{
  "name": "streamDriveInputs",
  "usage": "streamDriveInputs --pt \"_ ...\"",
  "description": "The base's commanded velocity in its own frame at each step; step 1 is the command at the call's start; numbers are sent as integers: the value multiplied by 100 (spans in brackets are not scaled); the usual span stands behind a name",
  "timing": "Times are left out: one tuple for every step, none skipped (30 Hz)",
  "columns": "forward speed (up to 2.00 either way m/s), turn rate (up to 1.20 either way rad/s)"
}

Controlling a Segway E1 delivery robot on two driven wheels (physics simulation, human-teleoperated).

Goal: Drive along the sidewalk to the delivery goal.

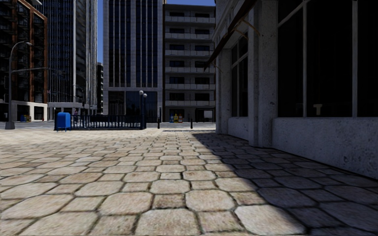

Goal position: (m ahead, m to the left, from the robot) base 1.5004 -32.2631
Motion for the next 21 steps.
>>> streamDriveInputs --pt "200 0" --pt "200 0" --pt "200 0" --pt "200 0" --pt "200 0" --pt "200 0" --pt "200 0" --pt "200 0" --pt "200 0" --pt "200 0" --pt "200 0" --pt "200 0" --pt "200 0" --pt "200 0" --pt "200 0" --pt "200 0" --pt "200 0" --pt "200 0" --pt "200 0" --pt "200 0" --pt "200 0"
